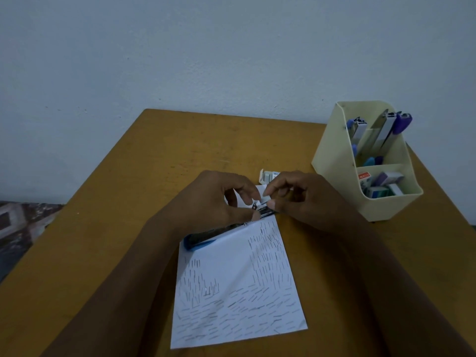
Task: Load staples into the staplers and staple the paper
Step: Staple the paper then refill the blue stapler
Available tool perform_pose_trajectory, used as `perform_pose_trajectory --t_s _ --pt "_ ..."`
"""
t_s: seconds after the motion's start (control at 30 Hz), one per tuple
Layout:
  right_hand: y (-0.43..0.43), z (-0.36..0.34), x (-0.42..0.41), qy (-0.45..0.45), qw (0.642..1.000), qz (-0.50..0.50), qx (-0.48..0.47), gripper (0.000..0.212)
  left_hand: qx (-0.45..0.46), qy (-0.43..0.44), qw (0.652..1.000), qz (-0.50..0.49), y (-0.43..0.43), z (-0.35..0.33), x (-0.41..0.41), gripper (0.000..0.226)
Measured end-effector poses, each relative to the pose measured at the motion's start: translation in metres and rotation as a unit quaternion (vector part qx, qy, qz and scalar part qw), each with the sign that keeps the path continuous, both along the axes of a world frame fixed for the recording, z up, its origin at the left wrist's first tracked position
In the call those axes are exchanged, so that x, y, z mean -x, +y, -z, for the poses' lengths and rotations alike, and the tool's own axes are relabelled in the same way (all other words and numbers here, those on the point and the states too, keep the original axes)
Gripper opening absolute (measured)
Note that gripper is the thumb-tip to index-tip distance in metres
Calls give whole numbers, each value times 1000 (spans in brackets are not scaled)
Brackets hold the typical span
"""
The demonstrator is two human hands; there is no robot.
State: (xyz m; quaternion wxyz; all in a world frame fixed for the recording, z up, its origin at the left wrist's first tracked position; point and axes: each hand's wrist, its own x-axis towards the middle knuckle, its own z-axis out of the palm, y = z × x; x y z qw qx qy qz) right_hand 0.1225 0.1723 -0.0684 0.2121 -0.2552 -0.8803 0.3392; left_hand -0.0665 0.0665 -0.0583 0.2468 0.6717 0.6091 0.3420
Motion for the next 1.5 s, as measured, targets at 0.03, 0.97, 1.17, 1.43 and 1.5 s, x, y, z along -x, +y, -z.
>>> perform_pose_trajectory --t_s 0.03,0.97,1.17,1.43,1.5 --pt "-1 0 0 -1 1000 -4 4 13 -1 6 1000 4 1 1 -1 25" --pt "-3 -1 2 -40 999 -15 28 19 19 22 1000 6 2 3 0 20" --pt "-3 -2 2 -45 999 -20 16 23 24 25 999 3 1 2 -1 20" --pt "-3 -3 1 -33 998 -42 27 19 30 26 999 -1 0 0 -1 18" --pt "-3 -3 2 -32 998 -52 24 19 27 29 999 -2 0 0 0 17"
